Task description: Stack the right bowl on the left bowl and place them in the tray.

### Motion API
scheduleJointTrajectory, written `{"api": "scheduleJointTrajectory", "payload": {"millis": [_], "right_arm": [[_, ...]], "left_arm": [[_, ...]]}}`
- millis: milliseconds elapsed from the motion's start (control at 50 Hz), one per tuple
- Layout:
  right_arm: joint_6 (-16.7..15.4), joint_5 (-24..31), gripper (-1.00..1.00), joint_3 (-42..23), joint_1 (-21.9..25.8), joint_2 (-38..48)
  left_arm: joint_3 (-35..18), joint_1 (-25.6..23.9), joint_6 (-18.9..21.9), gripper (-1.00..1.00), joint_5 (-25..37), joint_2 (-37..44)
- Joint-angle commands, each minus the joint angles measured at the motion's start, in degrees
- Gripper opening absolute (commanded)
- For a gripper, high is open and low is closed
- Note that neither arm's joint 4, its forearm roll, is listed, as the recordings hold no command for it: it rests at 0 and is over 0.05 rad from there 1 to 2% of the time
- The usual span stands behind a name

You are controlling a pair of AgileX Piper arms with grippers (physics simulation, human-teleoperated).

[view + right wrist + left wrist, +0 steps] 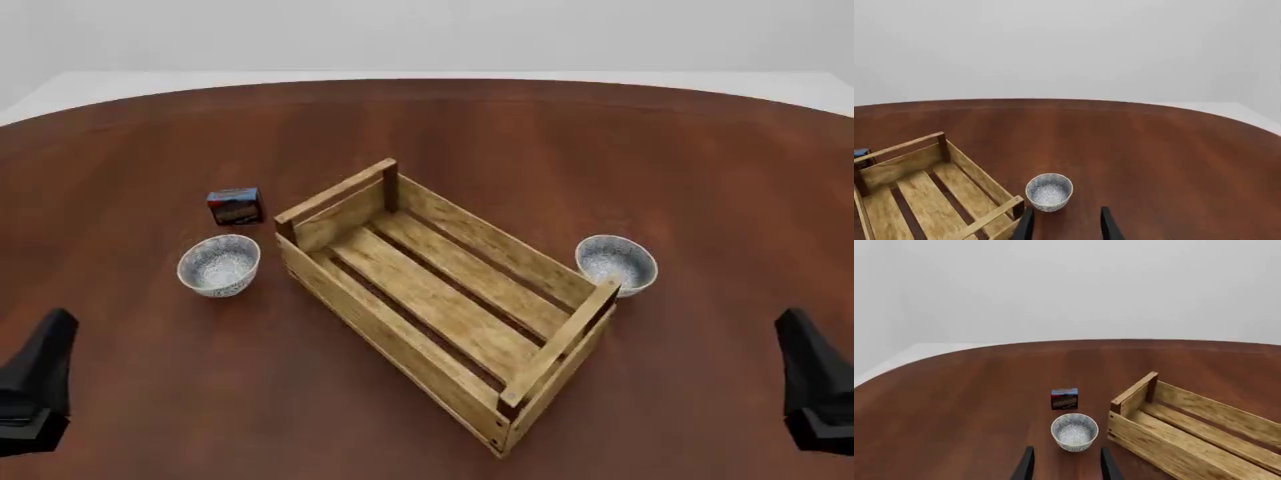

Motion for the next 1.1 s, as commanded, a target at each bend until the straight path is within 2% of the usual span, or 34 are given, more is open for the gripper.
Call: {"api": "scheduleJointTrajectory", "payload": {"millis": [20, 140, 260, 320, 340, 380, 400, 420, 440, 500, 540, 620, 660, 680, 700, 720, 780, 820, 920, 960, 1000, 1020, 1100], "right_arm": [[1.5, 0.02, 1.0, -0.97, -0.87, 1.35], [0.14, -1.17, 1.0, -2.57, -1.28, 5.09], [1.44, -2.46, 1.0, -5.36, -0.85, 10.3], [0.86, -2.79, 1.0, -6.78, -0.95, 12.94], [-0.46, -2.64, 1.0, -7.62, -1.76, 13.77], [2.08, -2.78, 1.0, -8.77, -0.67, 16.6], [2.36, -3.01, 1.0, -9.31, -0.92, 18.02], [1.15, -2.79, 1.0, -9.85, -1.25, 17.75], [-0.87, -2.47, 1.0, -10.51, -1.96, 17.62], [-0.2, -1.1, 1.0, -13.05, -0.53, 19.76], [-1.92, -0.83, 1.0, -14.45, -1.56, 21.18], [-0.79, 0.74, 1.0, -17.76, 0.54, 25.69], [1.32, 2.05, 1.0, -19.61, 2.72, 28.81], [1.21, 2.44, 1.0, -20.36, 2.49, 29.6], [-0.75, 2.85, 1.0, -21.39, 1.84, 31.0], [-1.28, 3.29, 1.0, -22.1, 1.77, 31.73], [-0.47, 5.35, 1.0, -24.58, 3.16, 34.14], [-2.26, 6.71, 1.0, -26.72, 2.18, 35.4], [-2.54, 10.54, 1.0, -30.93, 3.04, 37.56], [-3.99, 12.03, 1.0, -33.11, 2.09, 38.45], [-3.46, 13.28, 1.0, -34.75, 2.03, 39.49], [-5.15, 13.58, 1.0, -35.49, 1.13, 40.05], [-6.18, 14.86, 1.0, -38.24, 0.31, 43.18]], "left_arm": [[0.11, 0.63, 1.28, 1.0, 0.01, 0.11], [0.06, 1.14, 0.87, 1.0, 0.04, -0.18], [0.12, 1.09, 0.72, 1.0, 0.1, -0.1], [0.13, 0.96, 0.54, 1.0, 0.19, -0.12], [0.13, 0.89, 0.64, 1.0, 0.26, -0.13], [0.14, 0.86, 0.65, 1.0, 0.26, -0.14], [0.15, 0.79, 0.6, 1.0, 0.31, -0.1], [0.15, 0.77, 0.62, 1.0, 0.33, -0.03], [0.15, 0.77, 0.59, 1.0, 0.3, 0.06], [0.15, 0.84, 0.65, 1.0, 0.29, 0.11], [0.14, 0.76, 0.58, 1.0, 0.27, -0.03], [0.13, 0.7, 0.73, 1.0, 0.18, -0.12], [0.14, 0.63, 0.75, 1.0, 0.27, -0.12], [0.14, 0.54, 0.71, 1.0, 0.31, -0.12], [0.15, 0.24, 0.76, 1.0, 0.49, -0.13], [0.15, 0.02, 0.87, 1.0, 0.61, -0.13], [0.15, -0.04, 0.92, 1.0, 0.69, -0.19], [0.15, -0.11, 1.01, 1.0, 0.79, -0.17], [0.14, -0.08, 1.04, 1.0, 0.77, -0.18], [0.14, -0.13, 1.23, 1.0, 0.82, -0.11], [0.15, -0.17, 1.26, 1.0, 0.8, -0.02], [0.15, -0.18, 1.39, 1.0, 0.79, 0.0], [0.15, -0.35, 1.76, 1.0, 0.88, 0.09]]}}
